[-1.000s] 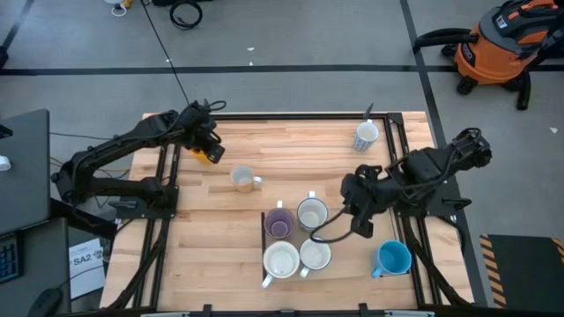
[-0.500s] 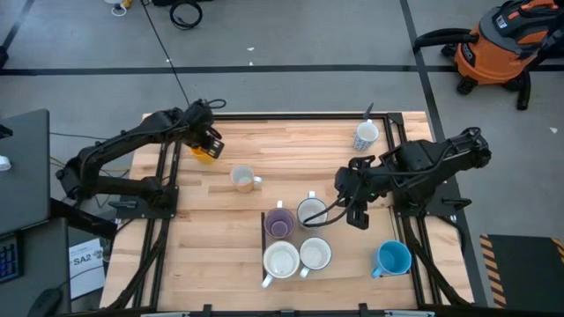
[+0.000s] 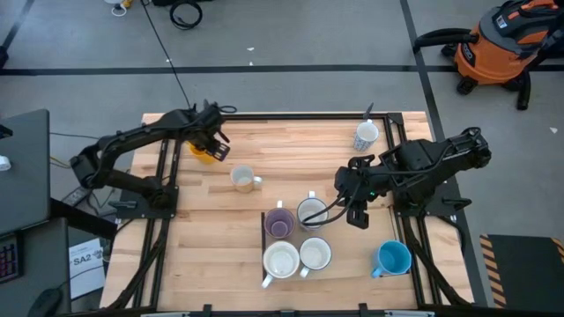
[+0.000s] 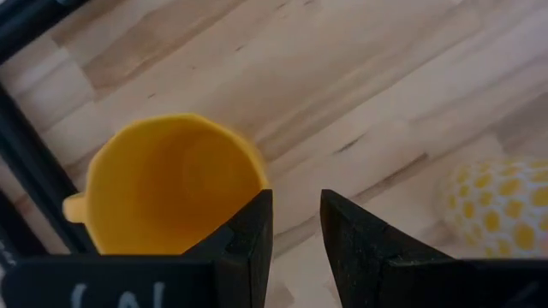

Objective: Place coffee mugs
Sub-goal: Put the yellow mug on the shelf

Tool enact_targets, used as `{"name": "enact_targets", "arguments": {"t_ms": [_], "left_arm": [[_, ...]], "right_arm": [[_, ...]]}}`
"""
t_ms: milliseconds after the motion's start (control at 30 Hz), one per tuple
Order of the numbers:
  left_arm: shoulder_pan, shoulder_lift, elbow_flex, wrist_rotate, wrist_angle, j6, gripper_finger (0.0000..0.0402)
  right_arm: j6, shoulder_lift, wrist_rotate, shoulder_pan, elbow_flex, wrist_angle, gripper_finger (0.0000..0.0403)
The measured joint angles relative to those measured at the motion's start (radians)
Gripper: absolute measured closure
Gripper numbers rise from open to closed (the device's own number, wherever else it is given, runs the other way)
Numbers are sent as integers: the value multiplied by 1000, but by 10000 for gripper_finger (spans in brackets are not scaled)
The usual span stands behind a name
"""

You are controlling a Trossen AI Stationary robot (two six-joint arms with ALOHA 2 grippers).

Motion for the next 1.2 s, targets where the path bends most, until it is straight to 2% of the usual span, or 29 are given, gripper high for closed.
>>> {"name": "enact_targets", "arguments": {"t_ms": [433,967,1067,1200], "left_arm": [[3,50,0,-77,1,-26,294],[-4,176,0,-74,14,0,296],[-6,180,0,-75,13,21,315],[-6,180,0,-75,9,54,364]], "right_arm": [[0,0,-1,0,0,0,289],[-9,0,-1,0,0,0,289],[-15,0,-1,0,0,0,289],[-43,0,-1,0,0,0,289]]}}
